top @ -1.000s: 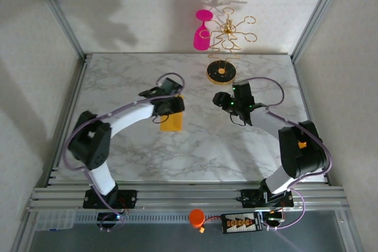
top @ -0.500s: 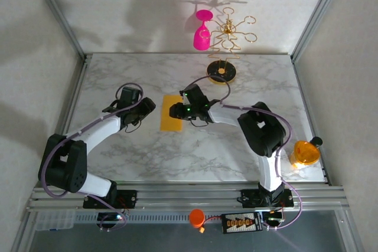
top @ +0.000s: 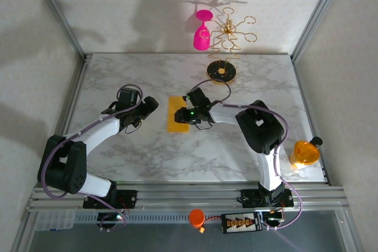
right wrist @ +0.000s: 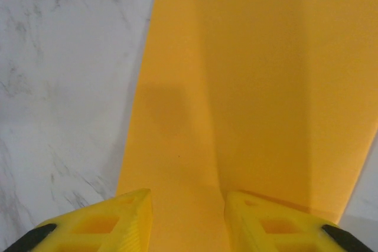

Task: Fold a paper plane with a square sheet of paper (pick it up from the middle)
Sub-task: Move the paper to the center of the table.

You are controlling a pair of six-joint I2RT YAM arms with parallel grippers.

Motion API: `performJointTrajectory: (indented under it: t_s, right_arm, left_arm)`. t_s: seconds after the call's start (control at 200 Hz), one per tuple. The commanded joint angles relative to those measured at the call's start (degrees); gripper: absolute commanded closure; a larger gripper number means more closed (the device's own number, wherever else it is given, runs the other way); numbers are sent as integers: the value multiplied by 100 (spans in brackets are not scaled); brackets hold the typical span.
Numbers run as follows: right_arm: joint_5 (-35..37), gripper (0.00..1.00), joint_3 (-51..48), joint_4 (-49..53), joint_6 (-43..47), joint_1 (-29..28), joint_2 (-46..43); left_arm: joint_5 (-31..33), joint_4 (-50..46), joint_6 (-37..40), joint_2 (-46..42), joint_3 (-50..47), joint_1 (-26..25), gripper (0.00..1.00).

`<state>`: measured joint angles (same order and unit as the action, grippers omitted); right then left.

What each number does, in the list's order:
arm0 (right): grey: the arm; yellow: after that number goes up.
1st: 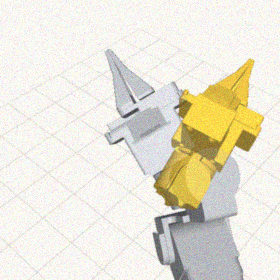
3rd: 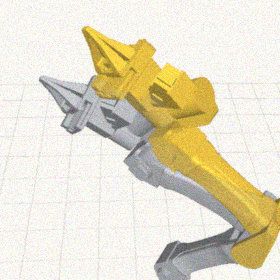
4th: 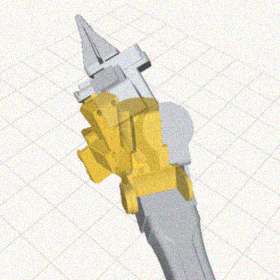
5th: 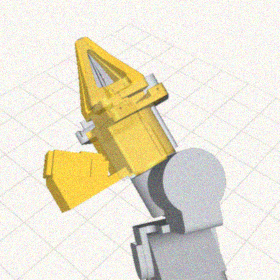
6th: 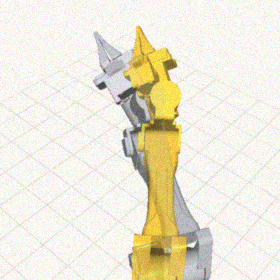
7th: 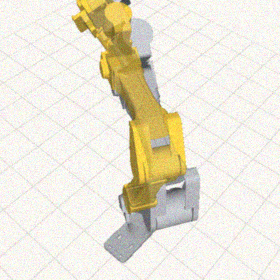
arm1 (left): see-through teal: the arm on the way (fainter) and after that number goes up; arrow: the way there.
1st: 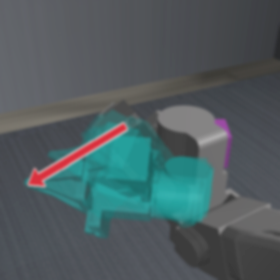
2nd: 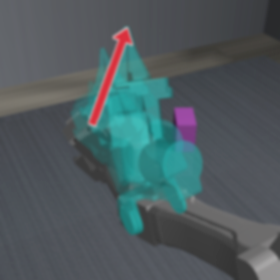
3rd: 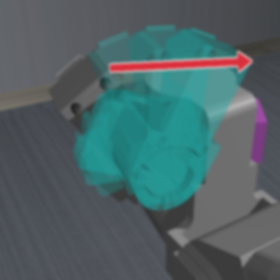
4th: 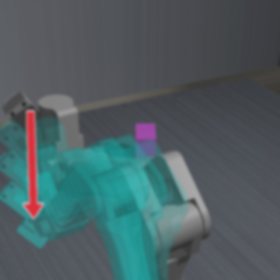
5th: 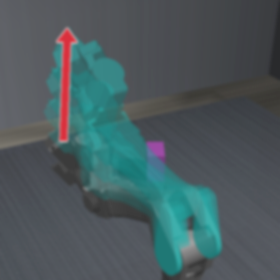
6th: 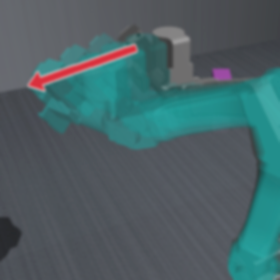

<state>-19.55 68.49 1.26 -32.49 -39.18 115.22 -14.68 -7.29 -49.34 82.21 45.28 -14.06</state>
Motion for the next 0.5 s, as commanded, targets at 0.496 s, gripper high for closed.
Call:
performJointTrajectory:
  t_s: [0.496]
  right_arm:
    - [265,62,-606,68,-413,571,-689]
  left_arm:
    - [-841,795,-913,333,-367,-988,8]
